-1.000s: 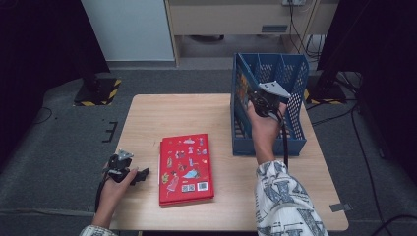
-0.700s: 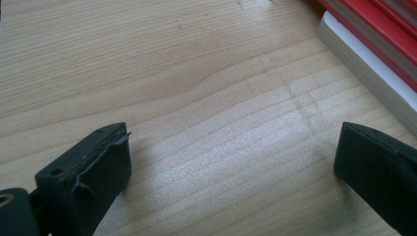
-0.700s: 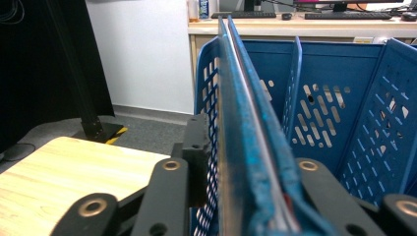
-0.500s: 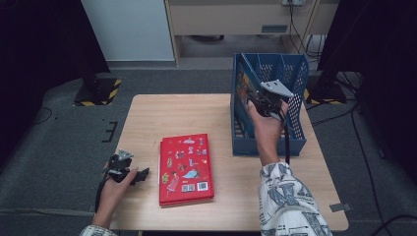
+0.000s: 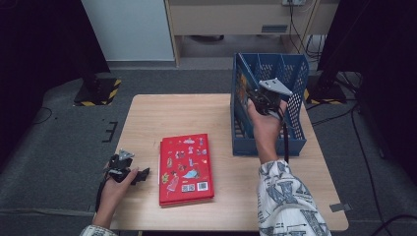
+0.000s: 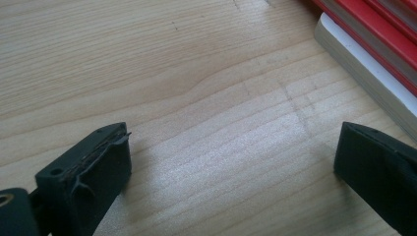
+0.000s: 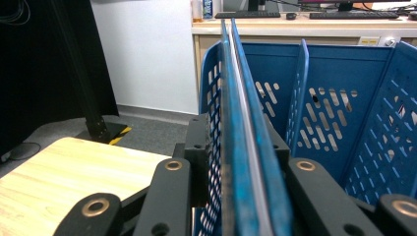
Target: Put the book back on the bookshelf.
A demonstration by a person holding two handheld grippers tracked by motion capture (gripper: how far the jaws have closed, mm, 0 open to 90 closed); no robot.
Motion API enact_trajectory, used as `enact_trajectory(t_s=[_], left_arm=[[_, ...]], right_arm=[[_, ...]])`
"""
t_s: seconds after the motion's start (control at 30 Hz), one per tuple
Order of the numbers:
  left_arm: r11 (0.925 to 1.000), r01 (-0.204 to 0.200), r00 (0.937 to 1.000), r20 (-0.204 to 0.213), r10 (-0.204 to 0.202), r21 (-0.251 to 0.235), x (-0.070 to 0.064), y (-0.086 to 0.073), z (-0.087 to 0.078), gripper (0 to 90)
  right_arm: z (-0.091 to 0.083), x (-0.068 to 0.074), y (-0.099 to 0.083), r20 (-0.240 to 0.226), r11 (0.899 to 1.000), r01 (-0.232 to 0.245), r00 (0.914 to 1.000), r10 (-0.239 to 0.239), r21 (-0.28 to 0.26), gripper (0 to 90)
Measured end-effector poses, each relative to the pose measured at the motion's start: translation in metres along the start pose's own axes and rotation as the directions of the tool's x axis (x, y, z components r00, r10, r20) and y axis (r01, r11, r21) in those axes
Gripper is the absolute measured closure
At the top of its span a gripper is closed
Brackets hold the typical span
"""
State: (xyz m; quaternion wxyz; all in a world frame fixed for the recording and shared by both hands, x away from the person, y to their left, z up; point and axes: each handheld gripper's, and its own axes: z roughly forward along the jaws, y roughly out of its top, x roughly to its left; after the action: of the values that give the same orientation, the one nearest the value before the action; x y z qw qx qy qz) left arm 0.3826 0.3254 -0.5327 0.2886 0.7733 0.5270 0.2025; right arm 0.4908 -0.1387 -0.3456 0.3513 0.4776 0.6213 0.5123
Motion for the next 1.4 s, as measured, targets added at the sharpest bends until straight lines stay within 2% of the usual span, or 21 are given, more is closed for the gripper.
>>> enact_trajectory(t_s=[0.37,0.53,1.07,1.3,1.4], left_arm=[[1.0000,-0.001,1.0000,0.000,0.001,0.001,0.000,0.000,0.000,0.0],[1.0000,-0.001,1.0000,0.001,0.001,0.001,0.000,0.000,0.000,0.0],[1.0000,-0.005,1.0000,0.005,0.005,0.004,0.000,0.000,0.000,0.1],[1.0000,-0.007,0.9999,0.007,0.007,0.006,0.000,0.001,0.000,0.2],[1.0000,-0.007,0.9999,0.007,0.007,0.006,0.000,0.001,0.000,0.2]], right_arm=[[0.003,-0.001,0.002,0.009,1.000,-0.020,0.9997,0.020,-0.014,79.8],[0.003,0.002,0.002,0.035,1.000,0.006,0.9994,-0.006,-0.017,82.0],[0.009,0.007,0.005,0.072,0.999,0.041,0.9966,-0.040,-0.017,83.1],[0.015,0.013,0.007,0.111,0.996,0.085,0.9904,-0.082,-0.023,83.2],[0.018,0.013,0.008,0.120,0.997,0.077,0.9900,-0.073,-0.032,83.2]])
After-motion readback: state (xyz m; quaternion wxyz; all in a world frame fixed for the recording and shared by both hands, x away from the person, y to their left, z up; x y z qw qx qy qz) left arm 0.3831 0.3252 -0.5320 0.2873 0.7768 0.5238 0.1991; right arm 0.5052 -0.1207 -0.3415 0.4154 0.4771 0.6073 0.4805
